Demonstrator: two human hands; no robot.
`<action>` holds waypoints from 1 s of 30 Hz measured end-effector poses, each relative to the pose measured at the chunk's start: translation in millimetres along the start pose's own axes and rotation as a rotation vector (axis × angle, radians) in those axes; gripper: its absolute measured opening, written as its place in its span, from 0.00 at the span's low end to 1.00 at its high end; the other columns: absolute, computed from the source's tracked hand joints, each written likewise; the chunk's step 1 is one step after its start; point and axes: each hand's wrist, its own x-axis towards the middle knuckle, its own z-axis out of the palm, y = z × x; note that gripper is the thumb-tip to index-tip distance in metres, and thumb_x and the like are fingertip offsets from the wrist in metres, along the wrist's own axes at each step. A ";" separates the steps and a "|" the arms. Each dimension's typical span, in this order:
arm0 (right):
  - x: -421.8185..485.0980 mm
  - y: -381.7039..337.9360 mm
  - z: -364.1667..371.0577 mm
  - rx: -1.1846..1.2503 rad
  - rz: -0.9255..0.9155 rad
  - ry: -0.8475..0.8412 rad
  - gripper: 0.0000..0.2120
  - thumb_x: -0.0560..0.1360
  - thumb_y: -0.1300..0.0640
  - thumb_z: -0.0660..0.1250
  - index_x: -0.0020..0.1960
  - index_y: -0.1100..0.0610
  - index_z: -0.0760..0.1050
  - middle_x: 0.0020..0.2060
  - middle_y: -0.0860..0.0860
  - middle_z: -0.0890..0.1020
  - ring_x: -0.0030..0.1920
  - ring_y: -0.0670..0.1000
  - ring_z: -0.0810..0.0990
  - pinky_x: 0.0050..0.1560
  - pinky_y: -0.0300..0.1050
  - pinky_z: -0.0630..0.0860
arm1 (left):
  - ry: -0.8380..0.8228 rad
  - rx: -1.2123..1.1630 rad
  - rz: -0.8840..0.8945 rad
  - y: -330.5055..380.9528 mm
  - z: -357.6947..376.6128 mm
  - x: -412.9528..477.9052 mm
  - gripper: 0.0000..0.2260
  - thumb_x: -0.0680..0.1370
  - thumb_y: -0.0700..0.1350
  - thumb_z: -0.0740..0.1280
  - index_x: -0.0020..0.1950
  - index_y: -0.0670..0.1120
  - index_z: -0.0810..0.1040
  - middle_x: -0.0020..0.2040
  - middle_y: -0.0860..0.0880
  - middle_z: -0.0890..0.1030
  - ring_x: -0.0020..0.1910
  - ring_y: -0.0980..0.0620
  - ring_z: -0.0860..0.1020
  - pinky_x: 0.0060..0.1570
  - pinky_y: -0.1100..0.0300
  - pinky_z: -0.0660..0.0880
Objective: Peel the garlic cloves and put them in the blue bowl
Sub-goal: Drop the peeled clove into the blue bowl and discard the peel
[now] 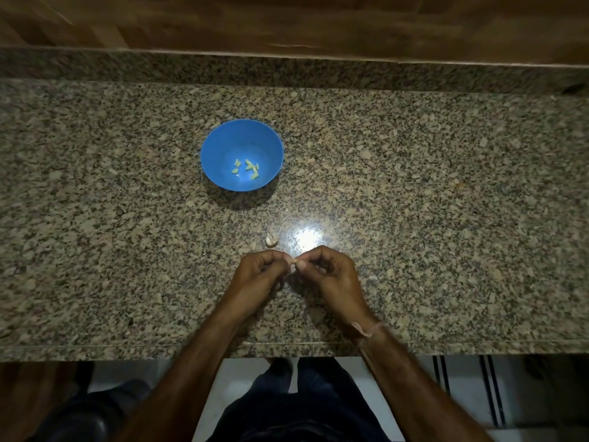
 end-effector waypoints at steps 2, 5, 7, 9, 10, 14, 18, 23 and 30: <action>-2.6 -3.1 3.8 0.116 0.065 0.022 0.06 0.80 0.62 0.73 0.51 0.66 0.82 0.42 0.60 0.86 0.44 0.61 0.85 0.52 0.60 0.84 | 0.020 0.022 0.008 -3.0 5.4 1.0 0.12 0.83 0.41 0.66 0.42 0.47 0.84 0.33 0.47 0.77 0.35 0.47 0.72 0.36 0.56 0.68; -5.4 -4.0 11.4 0.341 0.226 0.055 0.07 0.81 0.63 0.71 0.52 0.68 0.80 0.37 0.57 0.82 0.38 0.54 0.79 0.45 0.51 0.79 | 0.033 0.060 0.040 -8.1 13.0 0.0 0.12 0.84 0.41 0.65 0.42 0.45 0.82 0.32 0.54 0.79 0.32 0.56 0.74 0.33 0.62 0.70; -3.1 -1.8 12.3 0.425 0.333 0.086 0.06 0.81 0.61 0.71 0.52 0.64 0.82 0.36 0.54 0.82 0.37 0.52 0.78 0.48 0.51 0.77 | 0.039 0.109 0.058 -13.3 14.5 1.1 0.11 0.83 0.43 0.66 0.43 0.46 0.82 0.33 0.53 0.80 0.32 0.57 0.74 0.34 0.60 0.70; 0.6 -0.6 9.9 0.486 0.421 0.126 0.04 0.81 0.59 0.71 0.51 0.61 0.82 0.36 0.53 0.81 0.37 0.49 0.78 0.50 0.48 0.77 | 0.046 0.174 0.070 -17.4 14.2 1.8 0.09 0.81 0.47 0.66 0.43 0.48 0.83 0.35 0.51 0.81 0.34 0.56 0.76 0.37 0.57 0.72; 2.1 0.0 8.4 0.512 0.444 0.145 0.04 0.81 0.59 0.71 0.51 0.60 0.82 0.37 0.52 0.81 0.36 0.48 0.78 0.49 0.46 0.78 | 0.051 0.201 0.073 -19.1 14.6 1.8 0.09 0.80 0.47 0.66 0.43 0.47 0.83 0.36 0.49 0.82 0.35 0.56 0.76 0.38 0.56 0.73; 2.1 1.3 5.0 0.407 0.317 0.187 0.05 0.81 0.61 0.72 0.51 0.63 0.82 0.40 0.59 0.81 0.37 0.51 0.79 0.44 0.45 0.78 | 0.154 0.238 0.104 -25.5 12.6 4.9 0.08 0.81 0.44 0.70 0.42 0.47 0.85 0.37 0.47 0.85 0.36 0.54 0.80 0.39 0.57 0.76; -2.9 1.5 5.7 0.248 0.172 0.174 0.07 0.80 0.65 0.72 0.52 0.70 0.79 0.42 0.67 0.83 0.43 0.57 0.82 0.47 0.53 0.81 | 0.165 0.128 0.078 -20.9 10.9 9.0 0.05 0.80 0.41 0.72 0.49 0.49 0.88 0.43 0.49 0.88 0.44 0.52 0.86 0.46 0.57 0.81; -5.4 -0.2 10.1 0.249 0.132 0.173 0.04 0.79 0.69 0.72 0.51 0.70 0.79 0.45 0.64 0.85 0.47 0.60 0.83 0.56 0.62 0.81 | 0.139 -0.027 0.062 -10.8 14.3 6.0 0.04 0.79 0.43 0.74 0.46 0.48 0.89 0.40 0.43 0.87 0.39 0.49 0.83 0.44 0.52 0.80; -5.3 -5.3 10.0 0.201 0.096 0.184 0.05 0.77 0.71 0.72 0.52 0.71 0.79 0.44 0.62 0.86 0.46 0.56 0.85 0.50 0.53 0.84 | 0.142 -0.091 0.036 -11.8 13.9 4.6 0.04 0.79 0.38 0.73 0.49 0.45 0.88 0.44 0.43 0.88 0.44 0.50 0.84 0.47 0.55 0.80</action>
